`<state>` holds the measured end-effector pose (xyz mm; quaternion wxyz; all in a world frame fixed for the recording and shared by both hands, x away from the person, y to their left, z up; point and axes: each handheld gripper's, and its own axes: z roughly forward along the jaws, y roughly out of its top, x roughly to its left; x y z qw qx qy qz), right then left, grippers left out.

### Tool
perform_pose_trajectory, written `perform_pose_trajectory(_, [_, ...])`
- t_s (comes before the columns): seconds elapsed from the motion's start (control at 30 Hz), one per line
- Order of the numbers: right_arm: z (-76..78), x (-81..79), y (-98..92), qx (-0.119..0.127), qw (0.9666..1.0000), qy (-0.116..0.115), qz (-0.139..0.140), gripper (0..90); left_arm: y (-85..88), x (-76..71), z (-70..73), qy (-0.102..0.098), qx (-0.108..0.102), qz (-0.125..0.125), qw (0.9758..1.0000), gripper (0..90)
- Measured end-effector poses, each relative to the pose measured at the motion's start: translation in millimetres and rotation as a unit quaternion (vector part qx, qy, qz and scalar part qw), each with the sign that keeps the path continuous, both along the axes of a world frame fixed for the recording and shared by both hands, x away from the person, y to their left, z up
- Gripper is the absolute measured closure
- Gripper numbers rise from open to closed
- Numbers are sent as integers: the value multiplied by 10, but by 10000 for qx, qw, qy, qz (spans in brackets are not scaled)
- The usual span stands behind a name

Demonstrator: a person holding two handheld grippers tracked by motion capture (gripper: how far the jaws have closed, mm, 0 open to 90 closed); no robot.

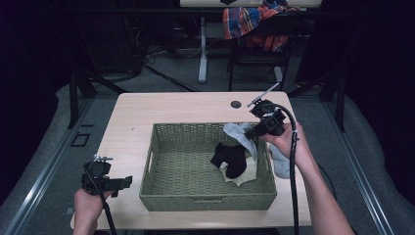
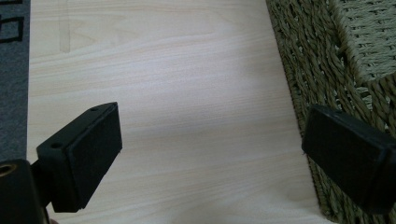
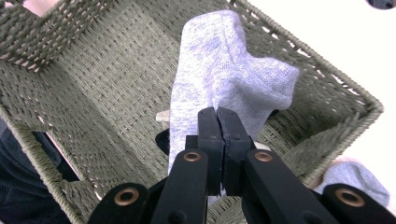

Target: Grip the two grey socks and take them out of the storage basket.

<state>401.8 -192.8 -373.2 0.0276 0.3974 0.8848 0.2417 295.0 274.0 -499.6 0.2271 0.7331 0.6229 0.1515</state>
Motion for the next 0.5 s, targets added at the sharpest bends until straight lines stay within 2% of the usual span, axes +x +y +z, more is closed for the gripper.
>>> perform_pose_trajectory(0.13, [51,-13,-54,96,9999,-47,-52,896,0,-7,3,-10,-4,-6,10000,51])
perform_pose_trajectory(0.27, [142,-36,-156,215,9994,-204,-159,896,-1,-1,1,5,2,0,10000,51])
perform_pose_trajectory(0.5, [213,-54,-302,232,9988,-288,-305,896,1,-6,2,-12,-2,8,10000,51])
